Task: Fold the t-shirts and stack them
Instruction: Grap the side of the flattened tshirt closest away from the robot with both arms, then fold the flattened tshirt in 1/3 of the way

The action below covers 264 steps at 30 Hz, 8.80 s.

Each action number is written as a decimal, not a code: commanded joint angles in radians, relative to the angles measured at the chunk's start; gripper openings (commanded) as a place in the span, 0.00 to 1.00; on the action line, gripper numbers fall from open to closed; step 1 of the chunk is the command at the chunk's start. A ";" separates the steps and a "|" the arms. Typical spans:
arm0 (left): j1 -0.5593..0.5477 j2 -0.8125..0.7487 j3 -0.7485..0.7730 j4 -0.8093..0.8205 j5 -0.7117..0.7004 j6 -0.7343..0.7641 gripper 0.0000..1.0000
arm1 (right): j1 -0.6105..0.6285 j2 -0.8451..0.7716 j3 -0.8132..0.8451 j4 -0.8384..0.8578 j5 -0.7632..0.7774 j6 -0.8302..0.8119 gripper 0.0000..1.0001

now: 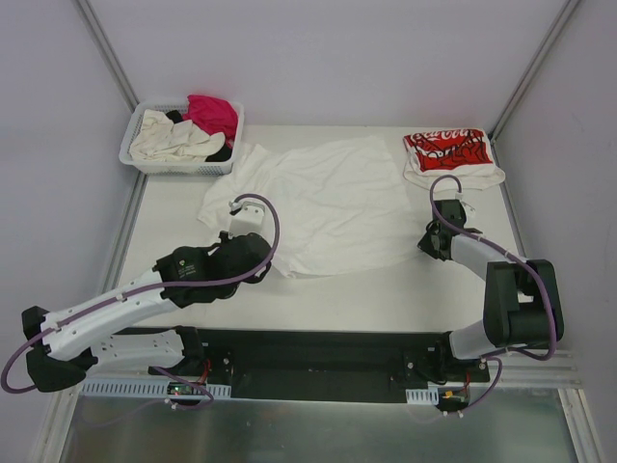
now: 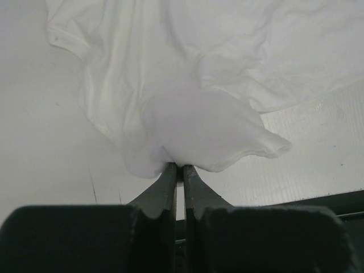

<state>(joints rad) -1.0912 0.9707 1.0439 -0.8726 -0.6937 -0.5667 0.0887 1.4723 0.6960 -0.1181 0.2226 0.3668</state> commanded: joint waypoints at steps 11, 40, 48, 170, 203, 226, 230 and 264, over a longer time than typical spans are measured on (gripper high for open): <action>0.010 -0.053 -0.005 -0.012 -0.033 -0.019 0.00 | -0.047 -0.199 -0.009 -0.074 0.069 0.008 0.01; 0.011 -0.165 0.068 -0.138 -0.096 -0.065 0.00 | -0.175 -0.333 0.054 -0.112 0.050 -0.032 0.01; 0.011 -0.176 0.081 -0.169 -0.107 -0.084 0.00 | -0.178 -0.333 0.072 -0.109 0.024 -0.020 0.01; 0.238 -0.069 -0.016 0.161 -0.176 0.226 0.00 | 0.109 0.163 0.234 0.075 -0.155 0.093 0.28; 0.238 -0.070 -0.018 0.159 -0.152 0.226 0.00 | 0.098 0.135 0.171 0.089 -0.111 0.084 0.28; 0.238 -0.060 -0.015 0.161 -0.145 0.229 0.00 | 0.126 0.194 0.174 0.138 -0.129 0.109 0.27; 0.240 -0.058 -0.018 0.161 -0.148 0.231 0.00 | 0.126 0.197 0.171 0.141 -0.124 0.107 0.17; 0.246 -0.102 -0.053 0.161 -0.130 0.229 0.00 | 0.068 -0.134 0.073 0.040 0.027 0.075 0.01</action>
<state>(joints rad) -0.8555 0.8814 0.9970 -0.7288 -0.8188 -0.3500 0.1680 1.4162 0.7822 -0.0586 0.2012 0.4572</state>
